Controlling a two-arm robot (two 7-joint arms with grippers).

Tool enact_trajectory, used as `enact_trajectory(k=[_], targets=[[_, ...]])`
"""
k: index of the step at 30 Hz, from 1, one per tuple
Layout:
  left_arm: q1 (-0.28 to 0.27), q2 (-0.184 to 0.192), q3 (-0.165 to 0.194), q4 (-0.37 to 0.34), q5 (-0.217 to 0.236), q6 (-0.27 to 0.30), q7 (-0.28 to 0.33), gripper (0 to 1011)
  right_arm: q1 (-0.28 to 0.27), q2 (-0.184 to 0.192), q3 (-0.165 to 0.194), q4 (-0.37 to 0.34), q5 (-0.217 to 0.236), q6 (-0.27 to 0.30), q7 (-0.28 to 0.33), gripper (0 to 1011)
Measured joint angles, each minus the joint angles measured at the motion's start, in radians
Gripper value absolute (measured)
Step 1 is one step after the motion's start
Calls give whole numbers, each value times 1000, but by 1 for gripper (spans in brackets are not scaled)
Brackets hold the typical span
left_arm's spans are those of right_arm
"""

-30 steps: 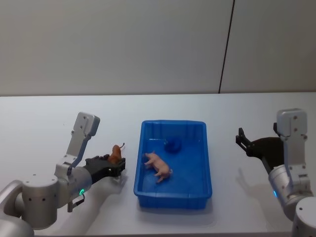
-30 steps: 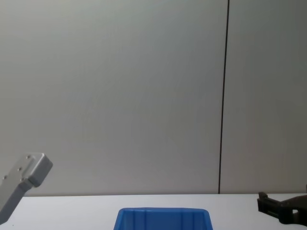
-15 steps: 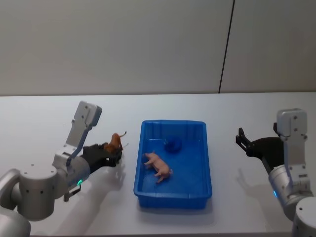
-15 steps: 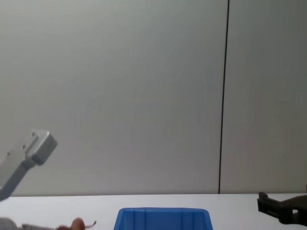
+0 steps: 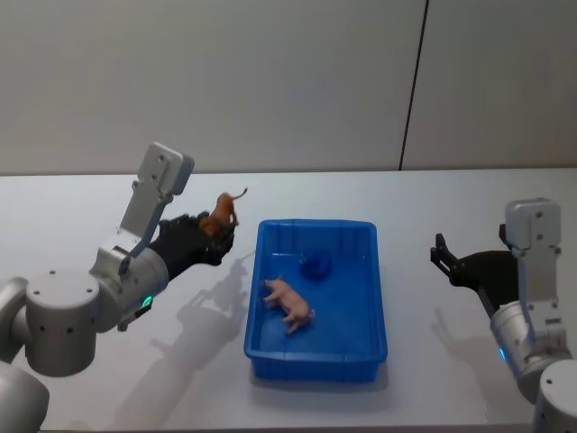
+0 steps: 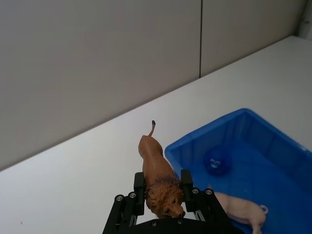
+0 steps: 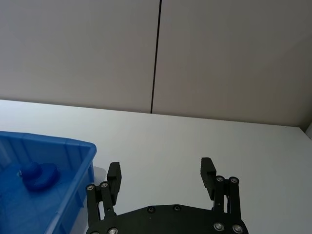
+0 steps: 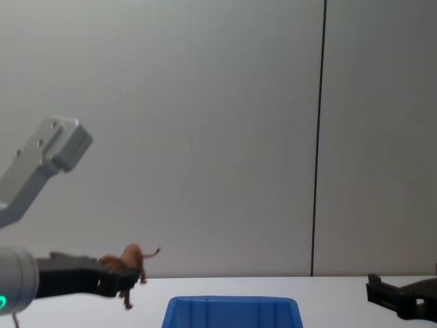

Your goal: Pick up the two dolls from the table and place them into the box.

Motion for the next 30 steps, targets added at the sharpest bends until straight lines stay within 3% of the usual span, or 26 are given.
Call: enact_trajectory(k=[17, 30], targets=[[-46, -6, -3, -25, 5, -97, -214, 453, 0, 0, 0, 0, 0, 0, 0, 1001], [-93, -26, 7, 15, -17, -150, -413, 812, 0, 0, 0, 0, 0, 0, 0, 1001]])
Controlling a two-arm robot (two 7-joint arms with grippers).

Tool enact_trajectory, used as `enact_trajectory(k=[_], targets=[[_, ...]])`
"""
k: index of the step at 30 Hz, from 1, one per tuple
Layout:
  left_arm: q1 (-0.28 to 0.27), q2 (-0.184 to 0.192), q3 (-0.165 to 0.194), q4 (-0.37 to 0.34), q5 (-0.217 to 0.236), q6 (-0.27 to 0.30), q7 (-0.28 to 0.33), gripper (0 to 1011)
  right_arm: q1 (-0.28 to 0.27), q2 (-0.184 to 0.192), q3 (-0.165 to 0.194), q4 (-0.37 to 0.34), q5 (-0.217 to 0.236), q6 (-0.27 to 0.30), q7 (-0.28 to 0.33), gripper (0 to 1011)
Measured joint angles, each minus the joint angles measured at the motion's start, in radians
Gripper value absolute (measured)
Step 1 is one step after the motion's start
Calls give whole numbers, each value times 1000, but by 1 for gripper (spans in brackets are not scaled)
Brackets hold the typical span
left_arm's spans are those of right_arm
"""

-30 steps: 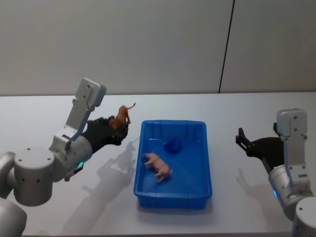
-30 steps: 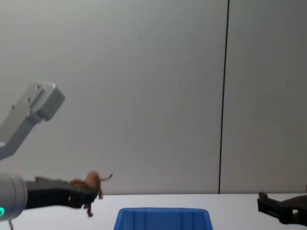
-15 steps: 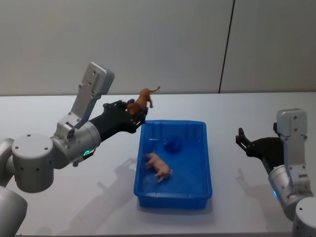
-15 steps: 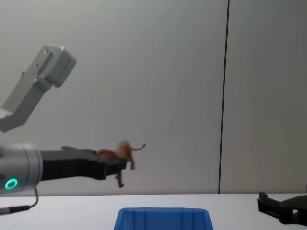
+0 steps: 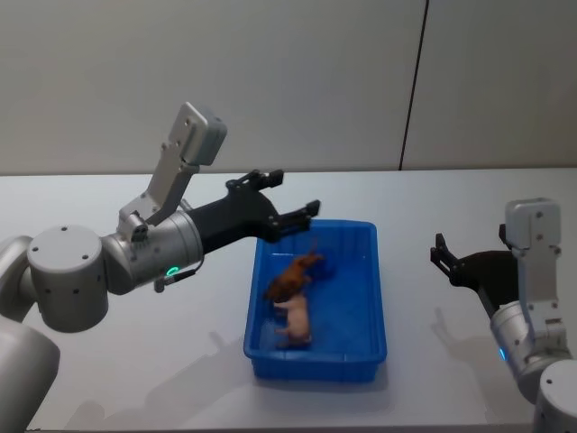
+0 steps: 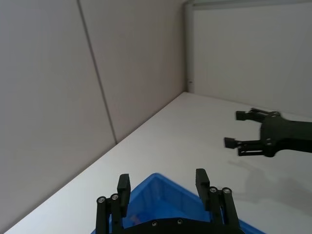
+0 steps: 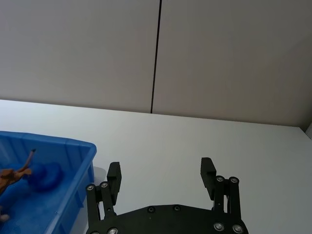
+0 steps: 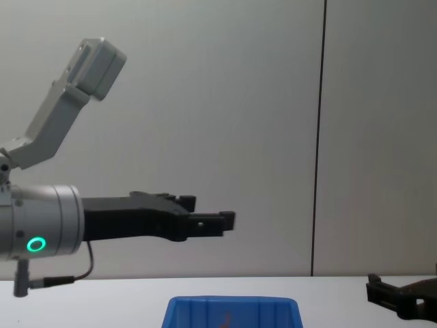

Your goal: Pick up the two dolls from the table and place them into the box.

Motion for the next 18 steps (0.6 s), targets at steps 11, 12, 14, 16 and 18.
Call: enact_trajectory(k=[11, 12, 14, 16, 18], targets=[[-48, -25, 15, 55, -20, -35, -170, 1001, 0, 0, 0, 0, 0, 0, 0, 1001], [-51, -27, 16, 59, -21, -38, -181, 1001, 0, 0, 0, 0, 0, 0, 0, 1001], [-62, -34, 19, 72, -26, -45, -218, 1001, 0, 0, 0, 0, 0, 0, 0, 1001], [-72, -40, 24, 84, -31, -51, -250, 1001, 0, 0, 0, 0, 0, 0, 0, 1001], [-78, -44, 27, 91, -33, -54, -268, 1001, 0, 0, 0, 0, 0, 0, 0, 1001]])
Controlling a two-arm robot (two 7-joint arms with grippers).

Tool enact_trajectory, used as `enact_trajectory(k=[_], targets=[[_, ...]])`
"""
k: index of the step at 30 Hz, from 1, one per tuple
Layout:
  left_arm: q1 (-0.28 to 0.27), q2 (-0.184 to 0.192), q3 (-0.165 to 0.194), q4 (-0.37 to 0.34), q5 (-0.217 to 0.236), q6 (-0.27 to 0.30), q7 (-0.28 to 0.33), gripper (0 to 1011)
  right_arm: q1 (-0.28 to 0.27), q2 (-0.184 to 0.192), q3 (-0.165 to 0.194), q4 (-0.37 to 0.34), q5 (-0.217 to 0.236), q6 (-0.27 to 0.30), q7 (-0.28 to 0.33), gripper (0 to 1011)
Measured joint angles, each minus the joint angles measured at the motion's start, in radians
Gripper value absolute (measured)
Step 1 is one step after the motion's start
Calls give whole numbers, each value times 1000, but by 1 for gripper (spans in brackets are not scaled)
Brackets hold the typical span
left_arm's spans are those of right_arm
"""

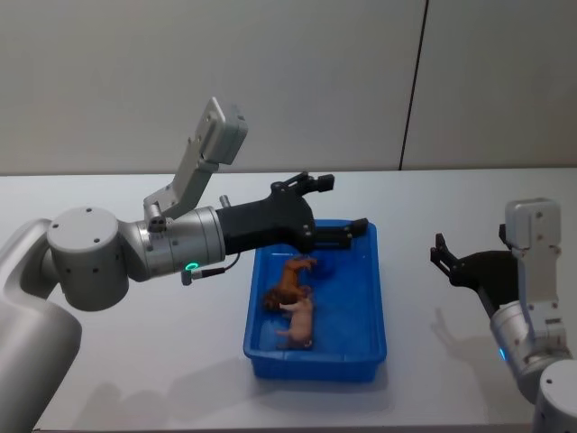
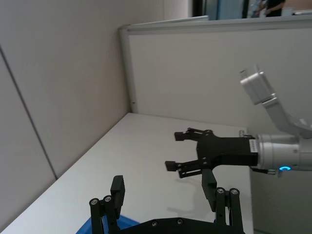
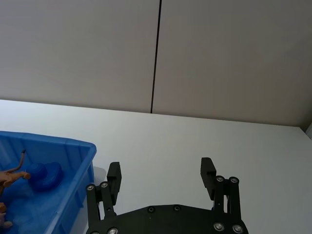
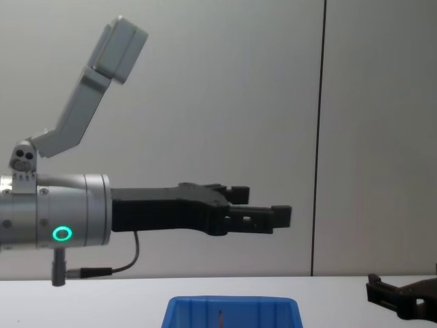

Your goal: Pick up the two dolls from the table and place them into the box.

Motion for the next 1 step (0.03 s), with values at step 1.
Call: enact_trajectory(k=[1], targets=[[-5, -3, 2, 6, -2, -3, -15, 1001, 0, 0, 0, 0, 0, 0, 0, 1001]])
